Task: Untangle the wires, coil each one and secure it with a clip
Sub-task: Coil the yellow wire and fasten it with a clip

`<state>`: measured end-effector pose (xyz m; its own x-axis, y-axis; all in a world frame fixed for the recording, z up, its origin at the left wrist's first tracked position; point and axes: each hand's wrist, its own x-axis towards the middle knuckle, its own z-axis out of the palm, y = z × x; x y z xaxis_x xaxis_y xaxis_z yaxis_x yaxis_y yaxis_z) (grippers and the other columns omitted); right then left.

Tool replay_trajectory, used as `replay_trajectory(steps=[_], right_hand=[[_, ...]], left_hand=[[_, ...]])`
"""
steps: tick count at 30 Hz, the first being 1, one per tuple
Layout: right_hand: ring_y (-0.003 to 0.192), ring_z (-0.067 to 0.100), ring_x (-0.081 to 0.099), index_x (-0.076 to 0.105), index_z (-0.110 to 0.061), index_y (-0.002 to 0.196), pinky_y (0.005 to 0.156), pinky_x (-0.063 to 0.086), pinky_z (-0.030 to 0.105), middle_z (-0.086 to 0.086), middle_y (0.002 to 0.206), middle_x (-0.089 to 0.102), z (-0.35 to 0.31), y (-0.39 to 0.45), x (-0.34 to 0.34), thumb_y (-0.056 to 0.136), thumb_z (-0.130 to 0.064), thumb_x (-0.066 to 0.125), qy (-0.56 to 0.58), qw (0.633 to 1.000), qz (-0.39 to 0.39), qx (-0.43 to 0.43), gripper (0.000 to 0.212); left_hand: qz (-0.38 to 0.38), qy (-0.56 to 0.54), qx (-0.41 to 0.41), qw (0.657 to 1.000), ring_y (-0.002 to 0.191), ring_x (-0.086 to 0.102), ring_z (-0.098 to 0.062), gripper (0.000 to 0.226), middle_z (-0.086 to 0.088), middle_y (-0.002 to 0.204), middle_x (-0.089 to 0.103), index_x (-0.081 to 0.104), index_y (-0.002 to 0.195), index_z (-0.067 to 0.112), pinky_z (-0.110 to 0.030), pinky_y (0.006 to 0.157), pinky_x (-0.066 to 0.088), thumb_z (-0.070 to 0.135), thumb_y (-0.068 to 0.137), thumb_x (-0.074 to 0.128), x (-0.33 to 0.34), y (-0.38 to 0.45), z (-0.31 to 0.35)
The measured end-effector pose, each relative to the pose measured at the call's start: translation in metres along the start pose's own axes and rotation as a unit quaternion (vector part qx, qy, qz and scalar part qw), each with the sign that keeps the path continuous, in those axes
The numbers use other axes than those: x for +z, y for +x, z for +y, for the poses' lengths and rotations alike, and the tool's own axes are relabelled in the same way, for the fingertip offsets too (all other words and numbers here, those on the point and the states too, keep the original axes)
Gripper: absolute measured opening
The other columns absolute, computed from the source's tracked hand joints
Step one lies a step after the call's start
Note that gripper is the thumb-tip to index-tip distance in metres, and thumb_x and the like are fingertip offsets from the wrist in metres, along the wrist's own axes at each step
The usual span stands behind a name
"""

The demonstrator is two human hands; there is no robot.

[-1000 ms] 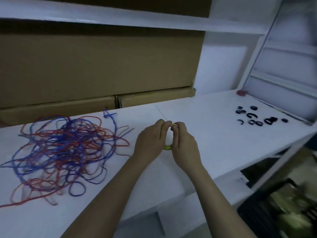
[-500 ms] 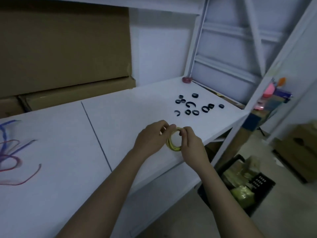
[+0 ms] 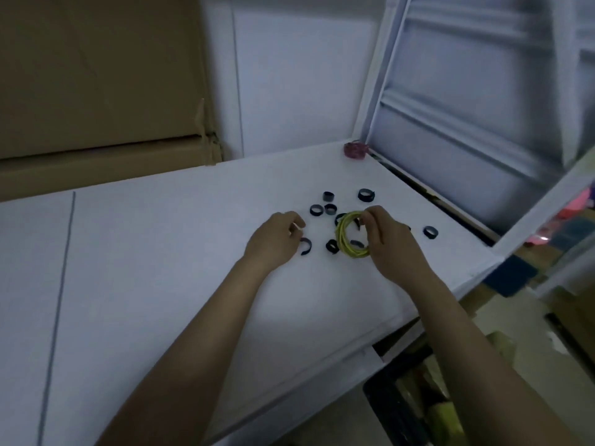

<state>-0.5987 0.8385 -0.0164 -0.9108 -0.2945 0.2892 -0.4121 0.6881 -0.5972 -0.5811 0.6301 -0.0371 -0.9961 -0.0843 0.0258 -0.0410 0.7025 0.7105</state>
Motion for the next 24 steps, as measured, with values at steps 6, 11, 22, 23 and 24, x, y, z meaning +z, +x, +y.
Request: replay_trajectory(steps=[6,11,22,23,24], right_hand=[[0.057,0.017,0.053,0.05,-0.016,0.098,0.052,0.035,0.029,0.0,0.069,0.057,0.022,0.056,0.003,0.104,-0.031,0.029,-0.005,0.995,-0.08,-0.065,0.027],[0.057,0.008,0.051,0.048,-0.02,0.098,0.057,0.037,0.029,0.0,0.068,0.056,0.027,0.1,0.012,0.103,-0.035,0.028,0.035,0.975,-0.166,-0.143,0.025],[0.05,0.01,0.041,0.057,-0.019,0.101,0.053,0.036,0.033,-0.004,0.06,0.049,0.044,0.155,0.007,0.102,-0.031,0.039,0.175,0.919,-0.248,-0.252,0.021],[0.051,0.008,0.043,0.058,-0.019,0.101,0.053,0.036,0.029,-0.007,0.061,0.049,0.045,0.157,0.009,0.102,-0.031,0.04,0.179,0.915,-0.252,-0.258,0.021],[0.053,0.007,0.046,0.058,-0.019,0.102,0.053,0.036,0.025,-0.009,0.061,0.05,0.046,0.159,0.01,0.102,-0.03,0.04,0.183,0.912,-0.254,-0.266,0.021]], left_hand=[[-0.04,0.071,-0.008,0.997,0.085,0.056,-0.01,0.022,0.001,0.101,0.06,0.07,0.111,0.017,-0.024,0.078,0.044,0.017,0.09,0.064,0.005,0.019,0.0],[0.021,0.078,-0.068,0.994,0.078,0.059,-0.009,0.009,0.007,0.088,0.066,0.072,0.089,0.021,-0.028,0.072,0.05,0.021,0.088,0.064,0.011,0.024,0.013],[0.257,0.019,-0.131,0.957,0.069,0.056,-0.011,0.011,0.006,0.072,0.06,0.061,0.079,0.011,-0.025,0.063,0.045,0.018,0.084,0.069,0.026,0.051,0.062],[0.266,0.024,-0.135,0.954,0.07,0.057,-0.012,0.011,0.006,0.072,0.06,0.062,0.08,0.011,-0.026,0.064,0.046,0.018,0.083,0.069,0.028,0.054,0.062],[0.275,0.027,-0.138,0.951,0.071,0.057,-0.012,0.009,0.007,0.072,0.061,0.064,0.08,0.011,-0.026,0.064,0.047,0.017,0.083,0.07,0.028,0.057,0.063]])
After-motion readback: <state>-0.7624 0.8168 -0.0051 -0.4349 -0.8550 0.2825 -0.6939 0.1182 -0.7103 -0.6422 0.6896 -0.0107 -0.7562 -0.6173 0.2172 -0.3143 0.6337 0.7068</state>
